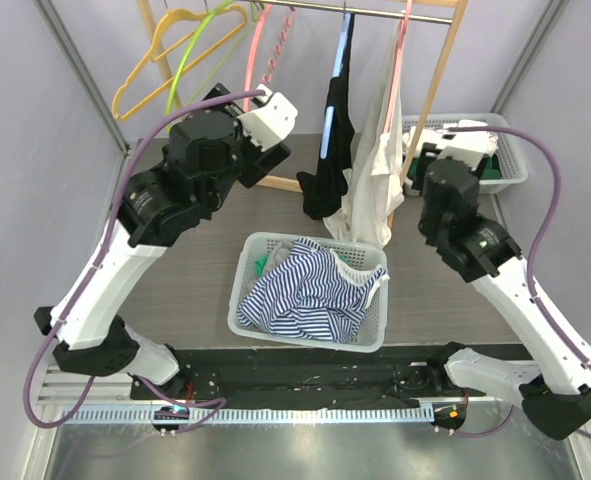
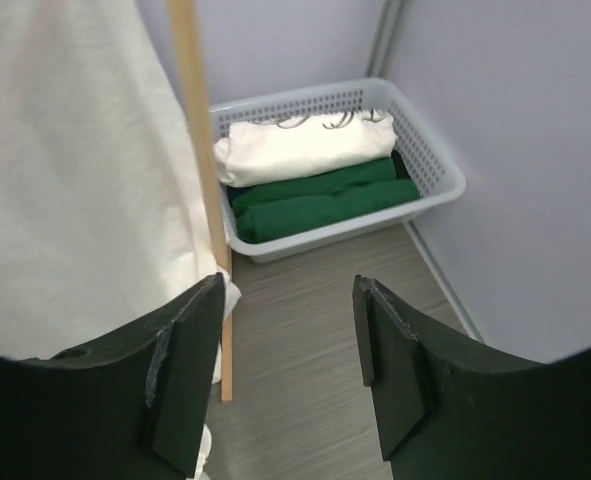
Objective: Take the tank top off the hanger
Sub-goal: Pick up the hanger from the clothesline.
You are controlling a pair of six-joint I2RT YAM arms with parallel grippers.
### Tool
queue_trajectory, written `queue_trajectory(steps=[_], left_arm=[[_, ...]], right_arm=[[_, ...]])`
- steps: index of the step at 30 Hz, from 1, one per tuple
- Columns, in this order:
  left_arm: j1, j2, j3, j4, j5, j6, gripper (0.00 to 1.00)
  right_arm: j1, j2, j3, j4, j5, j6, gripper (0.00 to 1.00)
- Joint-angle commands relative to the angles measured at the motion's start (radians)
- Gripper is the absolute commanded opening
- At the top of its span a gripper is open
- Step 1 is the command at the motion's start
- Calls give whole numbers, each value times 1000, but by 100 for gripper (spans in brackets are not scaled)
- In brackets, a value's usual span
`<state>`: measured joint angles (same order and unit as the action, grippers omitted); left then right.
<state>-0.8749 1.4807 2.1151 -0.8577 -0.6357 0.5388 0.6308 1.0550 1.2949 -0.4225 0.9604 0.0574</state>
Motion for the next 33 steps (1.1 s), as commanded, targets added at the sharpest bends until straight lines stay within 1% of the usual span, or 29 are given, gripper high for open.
queue_trajectory(steps=[1, 2, 3, 4, 6, 11, 17, 22, 27, 30, 33], left_arm=[[-1, -95, -7, -73, 102, -76, 100], [-1, -97, -17, -75, 111, -76, 100], [-1, -96, -18, -79, 114, -77, 100], [-1, -89, -18, -83, 117, -80, 100], [-1, -83, -18, -83, 120, -83, 100], [-1, -60, -27, -58, 116, -80, 100], [-1, -43, -32, -40, 108, -86, 100], [-3, -37, -67, -3, 87, -86, 100], [-1, -34, -73, -6, 91, -95, 100], [-1, -34, -72, -7, 88, -89, 100], [-1, -34, -72, -6, 84, -88, 100]], right_arm=[[-232, -12, 34, 42, -303, 137, 62], [-267, 9, 24, 56, -343, 163, 62], [-331, 20, 2, 70, -380, 185, 62], [-360, 31, -9, 79, -452, 205, 62], [-437, 84, -26, 102, -534, 248, 62], [-494, 177, -28, 178, -684, 262, 60], [-519, 264, 24, 220, -770, 246, 61], [-517, 319, 50, 238, -769, 230, 65], [-517, 399, 69, 284, -746, 220, 65], [-511, 434, 86, 309, -703, 185, 61], [-488, 451, 83, 338, -655, 148, 52]])
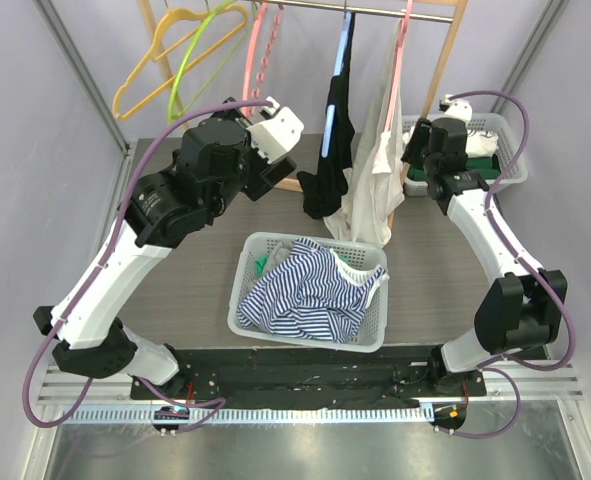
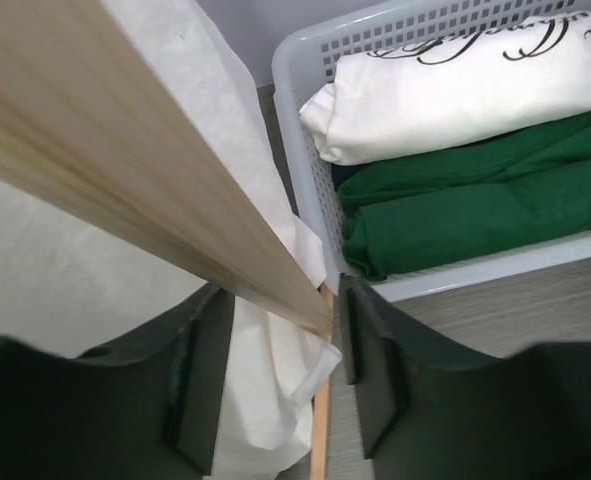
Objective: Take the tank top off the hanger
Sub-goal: Pick up the hanger from the clothesline.
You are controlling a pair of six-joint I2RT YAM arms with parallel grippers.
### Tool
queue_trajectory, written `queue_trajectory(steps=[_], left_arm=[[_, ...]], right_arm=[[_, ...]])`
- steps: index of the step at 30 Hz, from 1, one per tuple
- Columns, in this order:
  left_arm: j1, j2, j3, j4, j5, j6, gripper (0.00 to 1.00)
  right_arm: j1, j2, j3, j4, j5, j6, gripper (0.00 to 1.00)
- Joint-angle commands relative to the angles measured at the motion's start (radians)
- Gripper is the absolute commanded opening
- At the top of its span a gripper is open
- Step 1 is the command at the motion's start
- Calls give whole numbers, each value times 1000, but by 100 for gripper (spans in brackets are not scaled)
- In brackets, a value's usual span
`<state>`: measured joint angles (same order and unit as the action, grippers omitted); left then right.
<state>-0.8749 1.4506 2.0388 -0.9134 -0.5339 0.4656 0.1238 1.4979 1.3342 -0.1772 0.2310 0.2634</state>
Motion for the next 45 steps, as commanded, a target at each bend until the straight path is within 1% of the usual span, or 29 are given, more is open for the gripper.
queue_trajectory(steps=[1, 2, 3, 5, 8, 9, 10, 13, 18, 20, 24, 25, 27, 28, 29, 30, 32, 36, 37, 40, 43, 45], left_arm=[[-1, -2, 4, 51, -21, -12, 100], [-1, -1, 3, 56, -24, -13, 100], [-1, -1, 3, 56, -23, -12, 100], [-1, 4, 4, 57, -26, -13, 100], [-1, 10, 8, 57, -26, -12, 100], [-1, 13, 12, 56, -26, -10, 100], [-1, 13, 12, 56, -26, -12, 100], [-3, 14, 15, 54, -29, -8, 100], [-1, 10, 12, 51, -34, -4, 100], [-1, 10, 18, 51, -37, -7, 100], [-1, 22, 50, 38, -32, -24, 100], [-1, 24, 58, 30, -31, -28, 100], [-3, 30, 76, 25, -32, -42, 100], [-3, 30, 81, 21, -34, -48, 100], [-1, 31, 90, 16, -37, -51, 100], [-3, 28, 92, 12, -35, -59, 100], [-4, 21, 92, 5, -35, -64, 100], [-3, 1, 83, -12, -34, -82, 100], [-3, -1, 78, -15, -34, -84, 100], [-3, -1, 61, 2, -50, -67, 100], [-6, 22, 73, 30, -43, -51, 100], [-16, 54, 104, 44, -43, -48, 100]], right_arm=[[28, 9, 39, 100, 86, -67, 47], [37, 9, 34, 119, 112, -75, 45], [43, 7, 20, 130, 123, -91, 40], [72, 9, 13, 148, 160, -110, 36], [115, 12, -1, 172, 215, -151, 26], [126, 15, -9, 188, 226, -161, 21], [132, 22, -9, 212, 234, -174, 18], [143, 35, -12, 229, 243, -161, 9], [142, -2, -102, 283, 200, -165, 1], [137, -24, -141, 301, 173, -180, 1], [91, -128, -289, 357, 84, -162, 1], [42, -146, -308, 376, 1, -136, 1], [-7, -171, -340, 403, -94, -75, 1], [-45, -169, -340, 409, -145, -67, 1], [-56, -162, -317, 407, -209, -64, 1], [-65, -148, -300, 398, -219, -75, 1], [-94, -101, -253, 375, -321, -75, 1], [-98, -22, -210, 392, -439, -66, 1], [-93, -10, -210, 406, -438, -58, 1], [-79, 5, -205, 383, -371, -61, 1], [-56, -30, -260, 401, -320, -70, 1], [-26, -56, -294, 398, -285, -84, 5]])
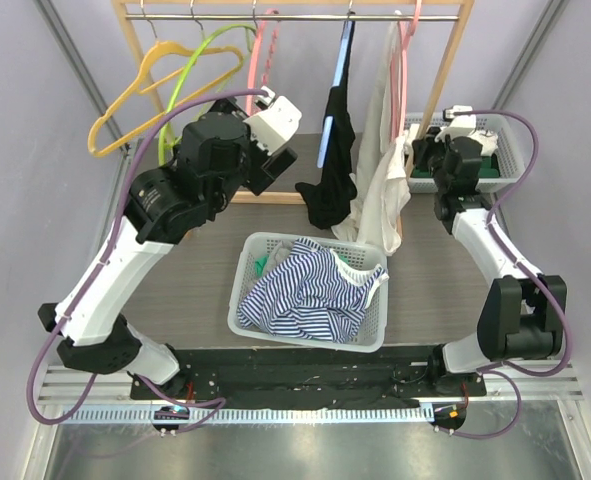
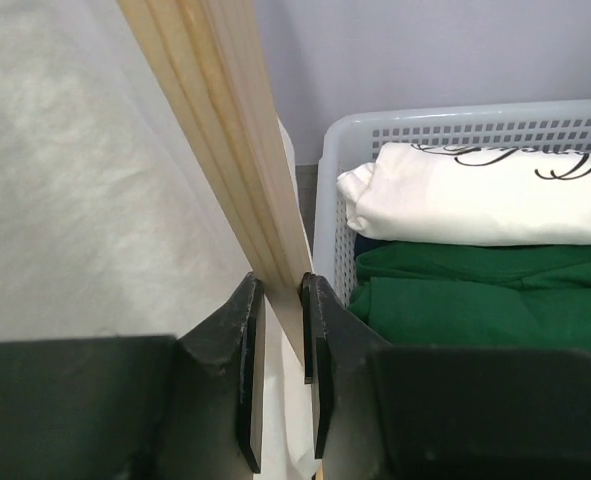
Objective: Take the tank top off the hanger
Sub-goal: Pick up the hanger from the clothesline.
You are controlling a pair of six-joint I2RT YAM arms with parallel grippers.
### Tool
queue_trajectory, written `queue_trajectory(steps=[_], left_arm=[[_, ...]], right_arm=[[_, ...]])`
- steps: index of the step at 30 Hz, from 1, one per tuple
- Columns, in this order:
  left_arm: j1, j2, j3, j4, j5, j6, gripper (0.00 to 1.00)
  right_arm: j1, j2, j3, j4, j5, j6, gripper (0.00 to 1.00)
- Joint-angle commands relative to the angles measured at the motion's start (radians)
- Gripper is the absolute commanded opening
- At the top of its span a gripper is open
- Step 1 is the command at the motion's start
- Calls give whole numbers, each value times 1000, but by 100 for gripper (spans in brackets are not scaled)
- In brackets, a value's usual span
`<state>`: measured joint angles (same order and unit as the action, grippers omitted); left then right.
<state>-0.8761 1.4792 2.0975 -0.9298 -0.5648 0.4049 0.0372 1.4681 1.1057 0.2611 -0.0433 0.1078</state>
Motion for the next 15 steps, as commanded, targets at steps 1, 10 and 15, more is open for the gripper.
queue_trajectory(steps=[1, 10, 15], left_arm=[[-21, 67, 96, 71, -17, 12, 100], [-31, 52, 118, 313, 157, -152, 100], [-29, 44, 122, 426, 244, -250, 100]], right_arm=[[73, -37, -76, -48, 38, 67, 10], [184, -164, -125, -117, 350, 43, 60], [188, -224, -139, -129, 418, 46, 65]])
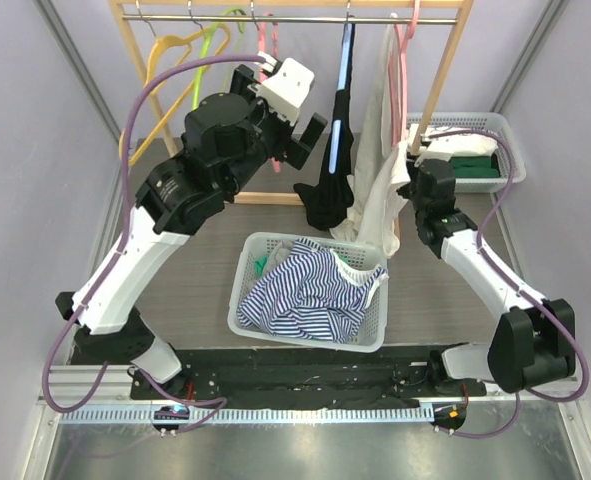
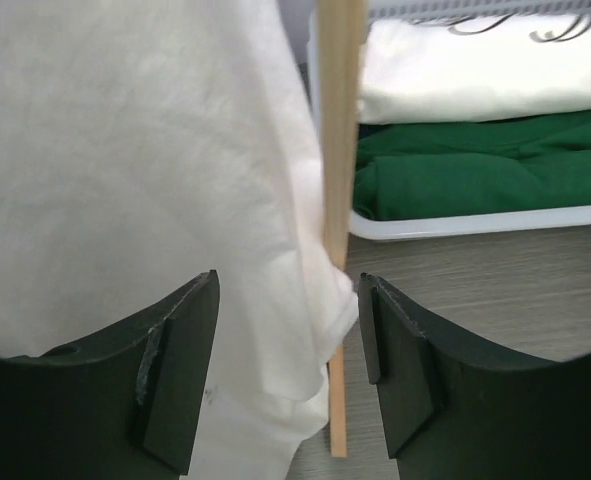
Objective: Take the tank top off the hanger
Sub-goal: Pick up the hanger from the clothesline.
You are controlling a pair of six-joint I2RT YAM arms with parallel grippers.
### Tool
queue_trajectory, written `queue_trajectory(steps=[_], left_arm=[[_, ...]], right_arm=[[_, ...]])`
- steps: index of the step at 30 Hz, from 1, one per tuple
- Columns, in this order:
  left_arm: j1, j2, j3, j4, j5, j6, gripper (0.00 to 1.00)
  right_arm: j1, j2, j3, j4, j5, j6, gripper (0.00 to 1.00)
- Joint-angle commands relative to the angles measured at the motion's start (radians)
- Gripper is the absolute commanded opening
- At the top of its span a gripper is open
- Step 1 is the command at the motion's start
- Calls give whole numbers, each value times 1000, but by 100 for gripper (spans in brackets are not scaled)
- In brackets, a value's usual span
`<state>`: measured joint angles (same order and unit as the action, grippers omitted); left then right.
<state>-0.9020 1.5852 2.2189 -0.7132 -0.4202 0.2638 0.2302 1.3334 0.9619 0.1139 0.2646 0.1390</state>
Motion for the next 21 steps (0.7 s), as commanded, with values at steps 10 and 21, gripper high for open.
queue_trajectory(steps=[10, 21], left_arm=[[-3, 42, 87, 293, 93, -204, 100], [-3, -112, -125, 297, 14, -134, 100]], right_arm=[[1, -268, -32, -14, 238, 40, 65], [173, -343, 476, -218, 246, -68, 65]])
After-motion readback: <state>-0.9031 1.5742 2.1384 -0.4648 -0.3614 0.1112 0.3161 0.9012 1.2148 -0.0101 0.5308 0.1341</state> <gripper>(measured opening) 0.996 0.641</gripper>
